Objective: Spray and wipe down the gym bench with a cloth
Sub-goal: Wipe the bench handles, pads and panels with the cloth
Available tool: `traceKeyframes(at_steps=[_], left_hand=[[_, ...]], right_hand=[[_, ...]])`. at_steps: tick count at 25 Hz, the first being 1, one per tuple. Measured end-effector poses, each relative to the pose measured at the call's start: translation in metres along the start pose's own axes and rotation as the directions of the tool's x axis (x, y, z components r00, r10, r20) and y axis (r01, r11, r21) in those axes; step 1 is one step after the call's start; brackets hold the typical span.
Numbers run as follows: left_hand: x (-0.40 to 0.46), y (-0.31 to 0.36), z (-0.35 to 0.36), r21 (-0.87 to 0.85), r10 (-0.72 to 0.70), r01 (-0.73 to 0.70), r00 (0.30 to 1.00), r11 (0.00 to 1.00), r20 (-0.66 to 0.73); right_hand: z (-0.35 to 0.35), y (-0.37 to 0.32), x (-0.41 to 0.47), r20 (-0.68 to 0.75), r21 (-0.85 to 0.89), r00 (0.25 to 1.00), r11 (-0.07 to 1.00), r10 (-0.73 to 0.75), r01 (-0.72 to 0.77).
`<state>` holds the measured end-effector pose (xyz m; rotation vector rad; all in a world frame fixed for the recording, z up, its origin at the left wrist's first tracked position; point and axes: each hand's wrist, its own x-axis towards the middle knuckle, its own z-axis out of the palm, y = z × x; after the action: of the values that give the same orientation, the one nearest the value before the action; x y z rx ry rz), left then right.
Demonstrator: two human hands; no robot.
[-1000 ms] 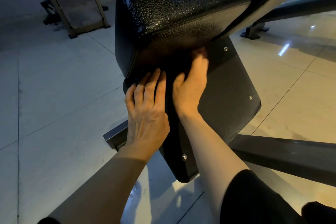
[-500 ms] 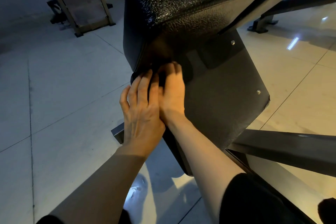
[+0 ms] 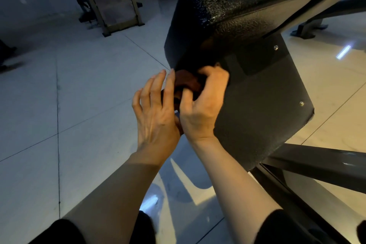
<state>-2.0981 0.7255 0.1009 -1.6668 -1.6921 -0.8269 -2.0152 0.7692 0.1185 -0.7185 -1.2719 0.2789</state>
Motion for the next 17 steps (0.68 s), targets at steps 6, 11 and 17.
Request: traceKeyframes(at_steps=[6,11,17], left_hand=[[0.003,0.007,-0.002,-0.047,0.005,-0.007,0.999,0.999,-0.046],[-0.004,0.006,-0.002,-0.003,-0.001,0.001,1.0,1.0,0.009],[-0.01,0.012,-0.002,-0.023,0.013,-0.012,0.999,1.0,0.041]], right_hand=[[-0.003,0.004,0.01,0.049,-0.078,0.997,0.995,0.067,-0.063],[-0.011,-0.012,0.011,-0.102,-0.038,0.994,0.998,0.038,-0.042],[-0.007,0.003,0.005,-0.033,-0.096,0.949,0.944,0.313,-0.315]])
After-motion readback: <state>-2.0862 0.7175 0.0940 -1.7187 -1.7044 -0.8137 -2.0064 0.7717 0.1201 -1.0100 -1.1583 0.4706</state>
